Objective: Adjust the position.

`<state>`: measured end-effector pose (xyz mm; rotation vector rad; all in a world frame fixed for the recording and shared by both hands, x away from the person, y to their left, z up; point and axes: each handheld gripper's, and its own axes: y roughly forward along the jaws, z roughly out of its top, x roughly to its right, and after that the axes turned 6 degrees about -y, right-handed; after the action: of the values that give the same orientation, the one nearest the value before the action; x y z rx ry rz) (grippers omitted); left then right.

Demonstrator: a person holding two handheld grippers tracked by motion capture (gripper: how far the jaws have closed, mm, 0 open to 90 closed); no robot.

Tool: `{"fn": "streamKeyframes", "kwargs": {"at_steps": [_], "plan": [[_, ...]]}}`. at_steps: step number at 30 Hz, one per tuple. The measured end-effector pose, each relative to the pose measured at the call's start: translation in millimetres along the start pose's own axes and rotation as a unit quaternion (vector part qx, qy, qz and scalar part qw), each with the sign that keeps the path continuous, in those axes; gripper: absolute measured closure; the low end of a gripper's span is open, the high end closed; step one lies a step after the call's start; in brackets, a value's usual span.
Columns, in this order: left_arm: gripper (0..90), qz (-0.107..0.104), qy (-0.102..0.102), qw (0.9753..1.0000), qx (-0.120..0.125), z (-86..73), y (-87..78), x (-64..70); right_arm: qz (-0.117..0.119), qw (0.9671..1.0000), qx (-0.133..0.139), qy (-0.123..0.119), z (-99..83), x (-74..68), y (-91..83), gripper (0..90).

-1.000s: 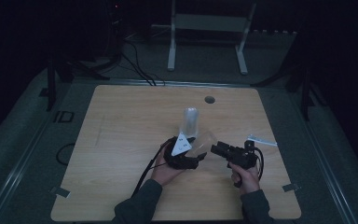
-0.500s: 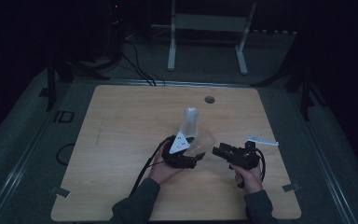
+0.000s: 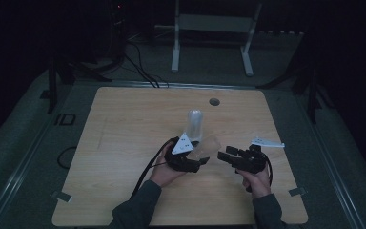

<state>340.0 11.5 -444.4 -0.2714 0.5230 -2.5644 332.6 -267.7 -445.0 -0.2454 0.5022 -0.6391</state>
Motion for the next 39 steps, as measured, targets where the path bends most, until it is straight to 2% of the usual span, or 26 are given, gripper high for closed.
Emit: {"fn": "streamKeyframes", "kwargs": {"at_steps": [9,15,26,39], "plan": [[30.3,-0.005,-0.001,1.0000,-0.008,1.3,-1.0,-2.5,-0.020,0.9992,-0.018,-0.031,6.6,-2.6,-3.3,33.2],[30.3,-0.010,0.000,0.9999,-0.014,3.0,-1.5,-3.8,-0.036,0.9972,-0.033,-0.057,11.6,-5.0,-5.8,33.2],[30.3,-0.016,0.003,0.9996,-0.024,5.6,-3.1,-5.9,-0.056,0.9921,-0.057,-0.097,19.4,-9.1,-8.5,33.7],[30.4,-0.019,0.007,0.9991,-0.036,5.6,-3.3,-8.2,-0.071,0.9853,-0.085,-0.131,24.6,-11.9,-9.3,33.9]]}}
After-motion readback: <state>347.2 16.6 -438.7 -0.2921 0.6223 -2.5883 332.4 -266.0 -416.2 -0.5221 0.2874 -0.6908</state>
